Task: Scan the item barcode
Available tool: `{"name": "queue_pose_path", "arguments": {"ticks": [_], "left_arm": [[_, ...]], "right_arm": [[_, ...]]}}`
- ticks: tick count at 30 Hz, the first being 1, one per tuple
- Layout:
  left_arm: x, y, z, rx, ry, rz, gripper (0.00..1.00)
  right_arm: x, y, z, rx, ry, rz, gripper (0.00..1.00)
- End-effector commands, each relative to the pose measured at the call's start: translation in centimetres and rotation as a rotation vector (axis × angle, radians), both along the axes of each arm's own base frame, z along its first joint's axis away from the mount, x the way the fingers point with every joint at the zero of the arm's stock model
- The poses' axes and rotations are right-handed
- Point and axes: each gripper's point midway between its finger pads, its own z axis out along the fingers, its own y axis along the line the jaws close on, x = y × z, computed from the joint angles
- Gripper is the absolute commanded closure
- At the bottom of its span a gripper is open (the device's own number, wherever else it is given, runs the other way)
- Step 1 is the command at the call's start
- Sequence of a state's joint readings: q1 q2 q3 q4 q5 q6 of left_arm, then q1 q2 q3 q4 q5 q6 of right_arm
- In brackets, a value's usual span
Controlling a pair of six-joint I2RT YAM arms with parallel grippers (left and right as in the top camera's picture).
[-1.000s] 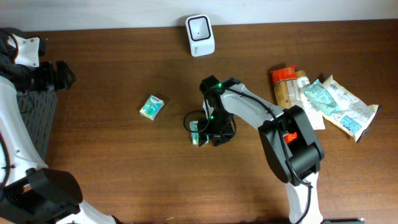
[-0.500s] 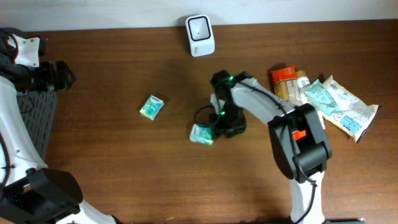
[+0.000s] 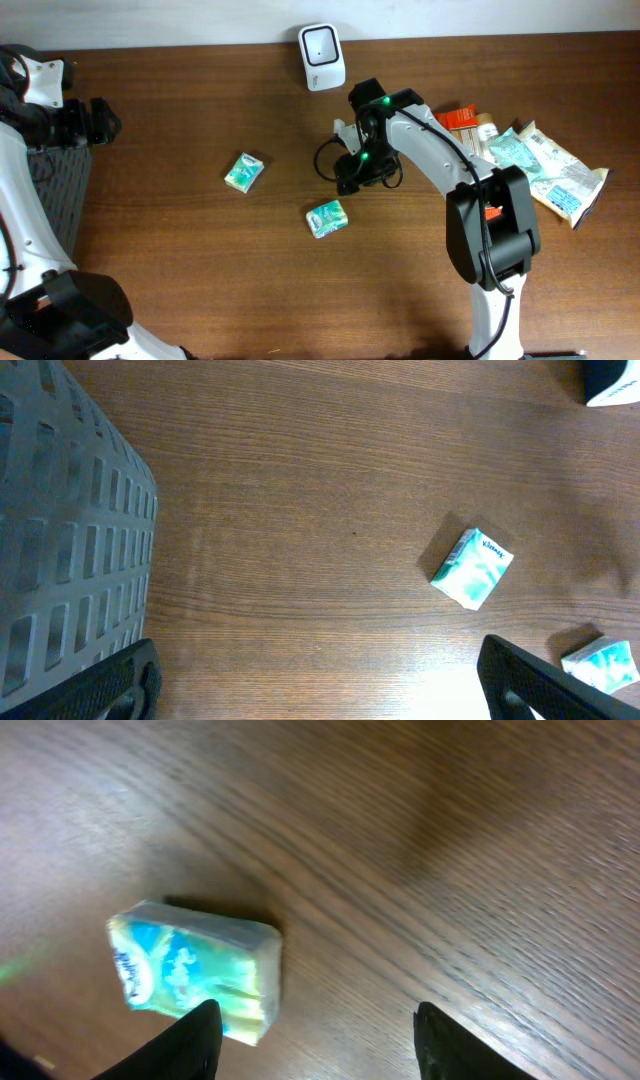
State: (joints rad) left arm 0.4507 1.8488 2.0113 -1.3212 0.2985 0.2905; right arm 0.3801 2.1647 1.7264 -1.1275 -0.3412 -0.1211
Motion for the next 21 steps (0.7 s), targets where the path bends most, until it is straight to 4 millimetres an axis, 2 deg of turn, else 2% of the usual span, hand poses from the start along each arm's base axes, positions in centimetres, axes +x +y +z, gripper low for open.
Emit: {"name": "queue_pose_path", "arguments": {"ticks": [1,11,16,21], "left_arm": [[0.0,0.1,-0.1,-0.007,0.004,0.010,0.01],[0.0,0.1,-0.1,-0.006,0.004,0.010,0.01],[0.0,0.1,-0.2,-0.007,0.005,0.010,0.01],[0.0,0.1,-0.2,-0.007,0.005,0.010,0.01]], "right_arm": [[0.0,1.2,0.6,0.061,-0.014,0.062,0.37],[0.6,1.5,0.4,0.076,-0.048,0.077,0.35],[-0.5,2.9,-1.2,0.166,-0.016,0.147,0.35],[-1.2,3.5,-2.8,0.151,0.015,0.165,0.35]]}}
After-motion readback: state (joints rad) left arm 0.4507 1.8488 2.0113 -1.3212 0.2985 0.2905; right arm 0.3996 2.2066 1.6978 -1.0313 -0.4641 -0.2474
